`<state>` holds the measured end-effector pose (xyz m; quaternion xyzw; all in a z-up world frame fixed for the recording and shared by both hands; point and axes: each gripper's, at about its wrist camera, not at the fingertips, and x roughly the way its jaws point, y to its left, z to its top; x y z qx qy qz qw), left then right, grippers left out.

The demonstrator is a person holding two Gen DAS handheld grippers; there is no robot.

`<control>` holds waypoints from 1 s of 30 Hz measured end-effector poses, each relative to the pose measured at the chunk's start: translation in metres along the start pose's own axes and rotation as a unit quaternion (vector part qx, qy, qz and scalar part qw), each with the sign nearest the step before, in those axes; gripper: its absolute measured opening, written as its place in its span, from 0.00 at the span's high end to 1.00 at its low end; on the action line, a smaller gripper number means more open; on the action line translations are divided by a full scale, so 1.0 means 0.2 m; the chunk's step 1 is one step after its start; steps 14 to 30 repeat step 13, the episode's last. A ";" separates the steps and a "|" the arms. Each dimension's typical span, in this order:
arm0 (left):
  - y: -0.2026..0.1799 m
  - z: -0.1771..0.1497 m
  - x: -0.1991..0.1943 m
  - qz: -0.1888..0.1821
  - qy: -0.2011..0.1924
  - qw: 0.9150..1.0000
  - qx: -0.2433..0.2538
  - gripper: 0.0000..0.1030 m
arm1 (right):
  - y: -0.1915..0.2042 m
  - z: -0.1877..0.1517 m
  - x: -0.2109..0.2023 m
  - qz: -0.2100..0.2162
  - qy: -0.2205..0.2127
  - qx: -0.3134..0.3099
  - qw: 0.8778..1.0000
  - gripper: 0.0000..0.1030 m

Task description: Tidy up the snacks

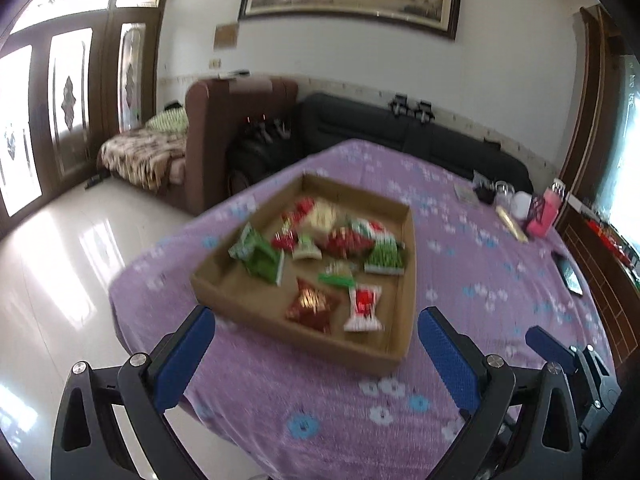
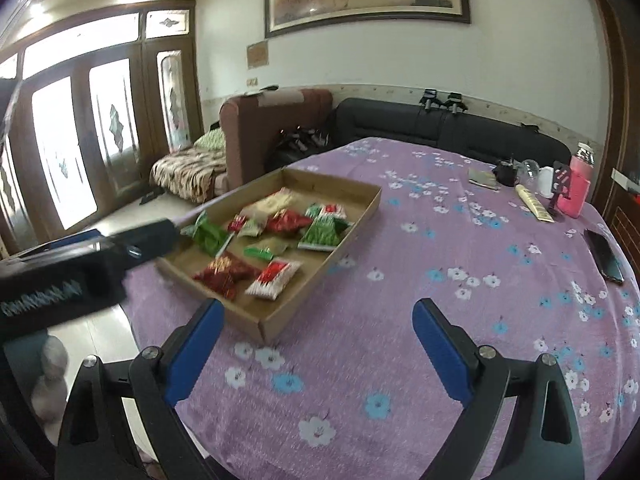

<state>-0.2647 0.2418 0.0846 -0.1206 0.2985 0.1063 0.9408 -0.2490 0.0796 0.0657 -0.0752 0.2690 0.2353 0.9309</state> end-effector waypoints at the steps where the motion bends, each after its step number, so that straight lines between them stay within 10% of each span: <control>1: 0.00 -0.01 0.02 0.001 0.005 1.000 -0.002 0.00 | 0.01 -0.01 0.01 0.001 0.001 -0.006 1.000 0.08; 30: 0.03 0.02 0.14 0.022 0.022 0.999 -0.011 0.00 | -0.03 -0.02 0.12 0.021 0.026 0.004 0.999 0.08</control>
